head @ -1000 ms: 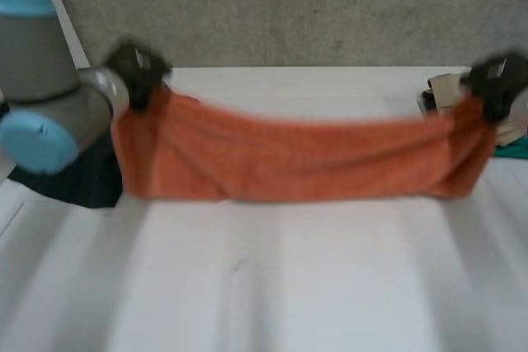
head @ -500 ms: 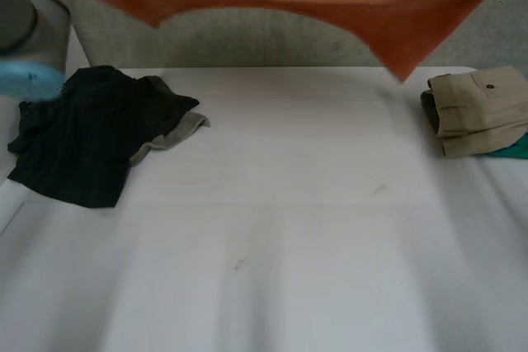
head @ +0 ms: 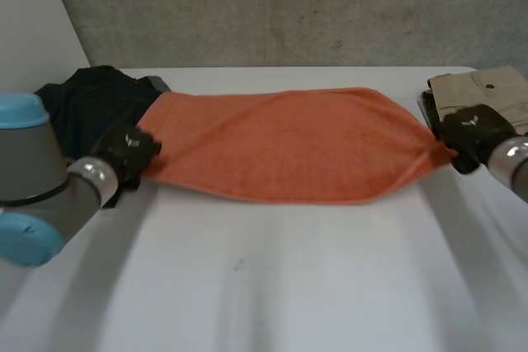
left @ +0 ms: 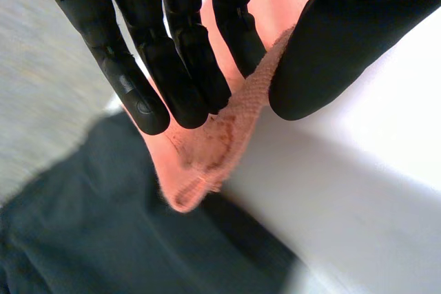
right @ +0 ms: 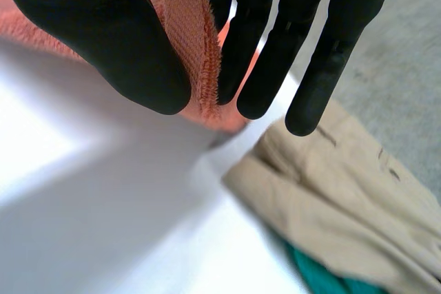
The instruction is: Fold the laundry.
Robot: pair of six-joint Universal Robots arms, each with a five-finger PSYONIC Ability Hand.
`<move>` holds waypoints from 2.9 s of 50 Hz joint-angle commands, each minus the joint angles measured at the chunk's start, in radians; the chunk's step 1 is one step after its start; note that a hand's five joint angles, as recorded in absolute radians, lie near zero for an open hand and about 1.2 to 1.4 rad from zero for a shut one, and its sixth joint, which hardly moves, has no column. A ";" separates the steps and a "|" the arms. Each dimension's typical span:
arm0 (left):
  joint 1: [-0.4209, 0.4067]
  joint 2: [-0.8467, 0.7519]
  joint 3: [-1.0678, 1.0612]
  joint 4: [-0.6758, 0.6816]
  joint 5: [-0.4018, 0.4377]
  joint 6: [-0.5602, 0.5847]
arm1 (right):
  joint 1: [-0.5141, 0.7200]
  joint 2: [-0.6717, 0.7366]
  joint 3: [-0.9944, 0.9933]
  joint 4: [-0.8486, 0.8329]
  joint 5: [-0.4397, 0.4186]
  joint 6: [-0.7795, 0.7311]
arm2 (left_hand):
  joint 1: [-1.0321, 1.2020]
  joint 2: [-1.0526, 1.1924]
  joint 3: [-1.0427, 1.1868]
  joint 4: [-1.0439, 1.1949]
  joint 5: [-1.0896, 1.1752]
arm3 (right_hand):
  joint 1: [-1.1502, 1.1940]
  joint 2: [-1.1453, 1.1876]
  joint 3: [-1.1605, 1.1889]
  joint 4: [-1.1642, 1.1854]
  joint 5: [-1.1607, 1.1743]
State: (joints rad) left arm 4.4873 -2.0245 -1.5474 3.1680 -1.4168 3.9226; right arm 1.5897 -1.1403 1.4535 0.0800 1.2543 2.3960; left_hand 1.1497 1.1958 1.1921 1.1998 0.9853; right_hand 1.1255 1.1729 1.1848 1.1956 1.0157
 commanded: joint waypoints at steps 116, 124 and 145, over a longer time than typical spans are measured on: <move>-0.017 -0.134 0.240 0.078 -0.030 -0.259 | -0.008 0.106 0.083 -0.261 -0.034 0.178 | 0.247 0.200 0.204 0.196 0.236 | -0.401 -0.449 -0.461 -0.471 -0.466; -0.016 -0.134 0.242 0.078 -0.030 -0.259 | 0.045 0.085 0.143 -0.354 0.065 0.178 | 0.247 0.200 0.204 0.196 0.236 | -0.599 -0.646 -0.658 -0.669 -0.663; -0.014 -0.138 0.270 0.067 -0.022 -0.262 | 0.000 0.073 0.134 -0.252 0.025 0.192 | 0.247 0.200 0.204 0.196 0.236 | -0.508 -0.555 -0.567 -0.578 -0.572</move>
State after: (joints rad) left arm 4.4762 -2.1604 -1.2989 3.2446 -1.4430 3.6616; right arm 1.6137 -1.0292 1.5970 -0.2784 1.3221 2.5215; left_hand 1.1497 1.1962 1.1925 1.2012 0.9962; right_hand 0.5165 0.5103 0.5046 0.5272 0.3611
